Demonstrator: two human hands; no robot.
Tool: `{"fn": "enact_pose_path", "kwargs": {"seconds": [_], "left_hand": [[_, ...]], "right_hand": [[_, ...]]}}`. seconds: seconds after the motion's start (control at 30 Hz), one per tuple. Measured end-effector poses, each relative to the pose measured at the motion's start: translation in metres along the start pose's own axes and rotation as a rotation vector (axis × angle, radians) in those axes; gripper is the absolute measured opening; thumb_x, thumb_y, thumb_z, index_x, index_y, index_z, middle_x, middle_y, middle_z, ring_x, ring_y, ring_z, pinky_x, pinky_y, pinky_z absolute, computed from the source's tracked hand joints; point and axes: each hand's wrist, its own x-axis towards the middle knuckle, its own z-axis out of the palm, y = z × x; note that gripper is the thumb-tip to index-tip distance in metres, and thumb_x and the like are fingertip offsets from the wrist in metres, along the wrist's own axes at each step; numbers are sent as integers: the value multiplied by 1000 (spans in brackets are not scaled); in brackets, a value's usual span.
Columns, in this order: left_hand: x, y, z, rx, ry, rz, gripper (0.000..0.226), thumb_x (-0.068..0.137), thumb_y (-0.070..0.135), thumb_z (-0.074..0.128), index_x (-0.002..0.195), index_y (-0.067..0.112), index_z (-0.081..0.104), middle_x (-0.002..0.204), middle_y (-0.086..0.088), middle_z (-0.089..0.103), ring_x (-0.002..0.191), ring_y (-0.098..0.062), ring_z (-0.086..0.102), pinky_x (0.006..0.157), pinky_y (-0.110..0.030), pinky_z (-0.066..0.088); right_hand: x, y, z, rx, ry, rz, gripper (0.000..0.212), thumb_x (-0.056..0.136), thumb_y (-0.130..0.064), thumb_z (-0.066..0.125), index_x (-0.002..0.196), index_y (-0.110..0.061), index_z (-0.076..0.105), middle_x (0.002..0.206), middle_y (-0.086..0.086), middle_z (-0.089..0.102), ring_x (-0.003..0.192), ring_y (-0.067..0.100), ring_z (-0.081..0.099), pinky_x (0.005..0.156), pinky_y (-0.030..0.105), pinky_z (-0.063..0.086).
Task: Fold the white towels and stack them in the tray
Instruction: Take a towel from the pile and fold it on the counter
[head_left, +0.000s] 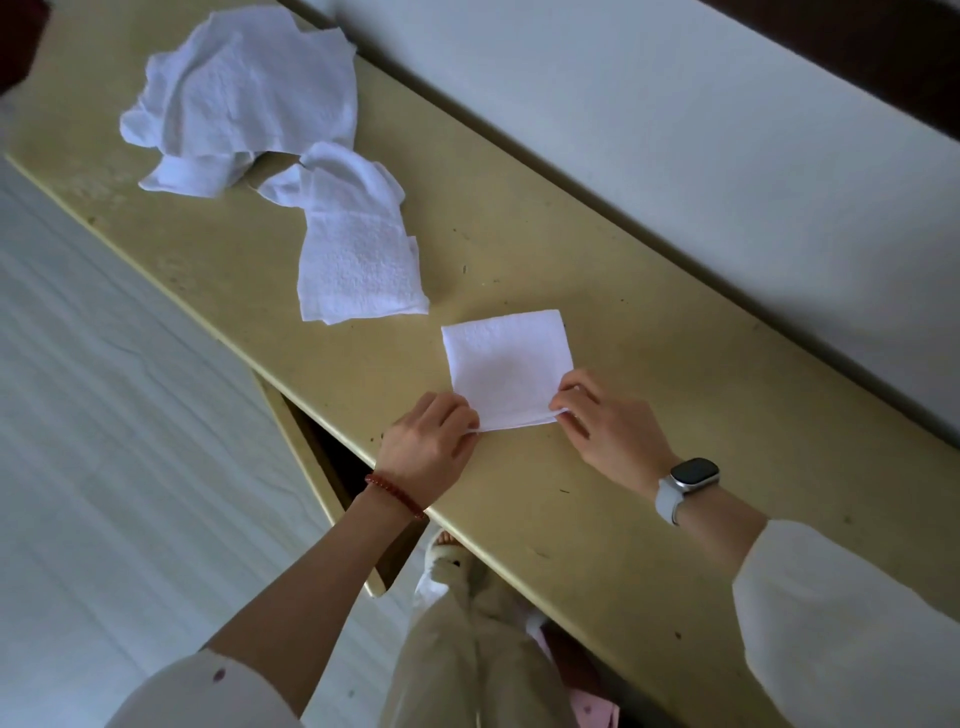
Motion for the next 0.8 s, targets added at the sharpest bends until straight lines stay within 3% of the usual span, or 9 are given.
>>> {"fn": "enact_pose_path", "kwargs": {"seconds": [0.13, 0.33, 0.5, 0.6, 0.73, 0.8], "left_hand": [[-4, -2, 2, 9, 2, -17, 4, 81, 14, 59, 77, 15, 61, 80, 1, 66, 74, -15, 55, 43, -27, 48], [-4, -4, 2, -22, 4, -31, 14, 83, 15, 56, 77, 9, 68, 82, -2, 68, 78, -14, 54, 47, -29, 52], [-5, -3, 1, -43, -14, -51, 15, 83, 14, 55, 78, 7, 66, 83, -5, 68, 81, -14, 53, 48, -30, 53], [-5, -4, 0, -25, -19, -51, 15, 83, 13, 54, 77, 7, 66, 83, -4, 67, 82, -14, 52, 44, -30, 52], [-4, -4, 0, -5, -29, -49, 16, 82, 14, 54, 75, 7, 67, 82, -2, 68, 90, -15, 51, 46, -28, 52], [-3, -3, -2, -5, -43, -53, 18, 82, 16, 55, 74, 8, 68, 81, -1, 68, 91, -16, 50, 48, -26, 52]], "right_hand": [[-2, 1, -1, -47, -17, -15, 21, 87, -21, 44, 83, -14, 63, 89, -1, 62, 50, 15, 50, 35, 20, 26], [-6, 1, -1, -48, -11, -42, 20, 87, -20, 44, 85, -13, 63, 86, 0, 61, 58, 14, 52, 35, 20, 24], [-7, 1, 1, -57, -15, -47, 19, 87, -20, 44, 83, -14, 61, 90, -5, 44, 68, 14, 55, 38, 17, 21], [-6, 0, 1, -68, -8, -86, 18, 86, -20, 44, 83, -14, 61, 89, -4, 43, 84, 12, 52, 38, 17, 26], [-10, 1, 1, -54, -30, -114, 22, 85, -21, 43, 86, -12, 64, 85, 2, 57, 98, 13, 46, 32, 24, 40], [-13, 1, -1, -42, -34, -119, 24, 85, -19, 43, 96, -11, 63, 88, 2, 61, 103, 16, 48, 44, 29, 48]]}}
